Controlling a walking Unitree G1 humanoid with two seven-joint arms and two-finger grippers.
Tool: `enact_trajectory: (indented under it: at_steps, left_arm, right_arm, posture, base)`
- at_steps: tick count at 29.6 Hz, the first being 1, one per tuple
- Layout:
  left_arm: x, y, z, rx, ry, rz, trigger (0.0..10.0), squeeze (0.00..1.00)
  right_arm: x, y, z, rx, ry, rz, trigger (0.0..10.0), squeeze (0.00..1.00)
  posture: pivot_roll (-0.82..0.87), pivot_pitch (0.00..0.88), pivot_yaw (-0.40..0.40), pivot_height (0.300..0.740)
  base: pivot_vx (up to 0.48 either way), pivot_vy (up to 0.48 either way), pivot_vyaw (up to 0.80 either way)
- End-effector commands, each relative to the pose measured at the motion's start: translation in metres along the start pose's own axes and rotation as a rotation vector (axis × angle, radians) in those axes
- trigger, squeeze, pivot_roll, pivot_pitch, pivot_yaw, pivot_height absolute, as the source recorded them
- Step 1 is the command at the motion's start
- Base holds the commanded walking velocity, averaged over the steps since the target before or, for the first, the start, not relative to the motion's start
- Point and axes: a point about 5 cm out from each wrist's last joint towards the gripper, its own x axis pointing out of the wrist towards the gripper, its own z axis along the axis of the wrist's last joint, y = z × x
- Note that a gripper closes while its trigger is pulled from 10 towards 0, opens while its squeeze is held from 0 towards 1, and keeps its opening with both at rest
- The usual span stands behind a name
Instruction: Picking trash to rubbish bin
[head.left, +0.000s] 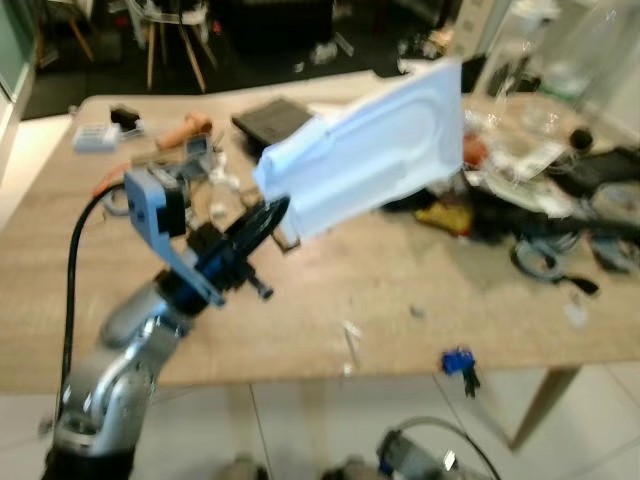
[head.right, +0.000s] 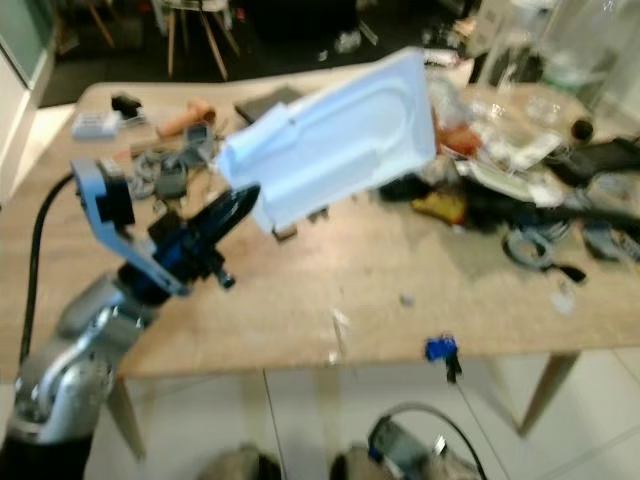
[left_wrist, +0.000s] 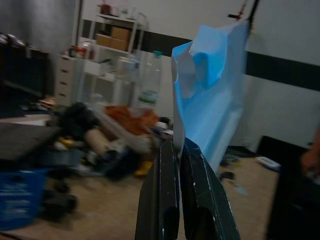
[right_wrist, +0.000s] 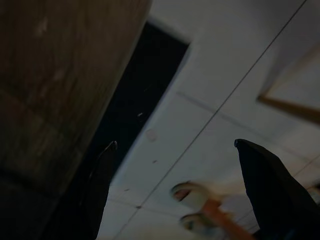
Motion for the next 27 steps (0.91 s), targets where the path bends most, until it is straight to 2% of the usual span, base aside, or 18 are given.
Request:
enact_trajectory:
  at_steps: [1, 7, 16, 22, 23, 26, 27]
  left_arm:
    - [-0.001, -0.002, 0.000, 0.007, 0.014, -0.001, 10.0, 0.00]
    - [-0.002, 0.000, -0.002, 0.014, 0.025, 0.006, 10.0, 0.00]
    - [-0.017, 0.009, -0.011, 0.019, 0.085, 0.062, 10.0, 0.00]
    - [-0.058, 0.036, -0.033, 0.028, 0.229, 0.220, 10.0, 0.00]
    - [-0.058, 0.036, -0.033, 0.028, 0.229, 0.220, 10.0, 0.00]
    - [-0.095, 0.056, -0.048, 0.015, 0.320, 0.362, 10.0, 0.00]
    - [-0.103, 0.059, -0.050, 0.010, 0.335, 0.389, 10.0, 0.00]
  right_arm:
    - [0.001, 0.010, 0.002, 0.000, -0.012, 0.037, 10.0, 0.00]
    - [0.001, 0.011, 0.002, 0.001, -0.012, 0.039, 10.0, 0.00]
    - [0.001, 0.011, 0.002, 0.002, -0.011, 0.042, 10.0, 0.00]
    - [0.001, 0.011, 0.002, -0.001, -0.011, 0.043, 10.0, 0.00]
    - [0.001, 0.011, 0.002, -0.001, -0.011, 0.043, 10.0, 0.00]
    - [0.001, 0.011, 0.001, -0.001, -0.011, 0.044, 10.0, 0.00]
    - [0.001, 0.011, 0.001, 0.000, -0.012, 0.044, 10.0, 0.00]
  posture:
    - [0.08, 0.125, -0.022, 0.740]
    - [0.08, 0.129, -0.018, 0.740]
    - [0.08, 0.136, -0.018, 0.740]
    - [0.09, 0.139, -0.018, 0.740]
    - [0.09, 0.139, -0.018, 0.740]
    - [0.10, 0.144, -0.019, 0.740]
    - [0.10, 0.146, -0.019, 0.740]
  base:
    - [-0.368, 0.000, 0.00]
    - [-0.368, 0.000, 0.00]
    - [-0.366, 0.000, 0.00]
    - [-0.368, 0.000, 0.00]
    - [-0.375, 0.000, 0.00]
    - [-0.375, 0.000, 0.00]
    - [-0.375, 0.000, 0.00]
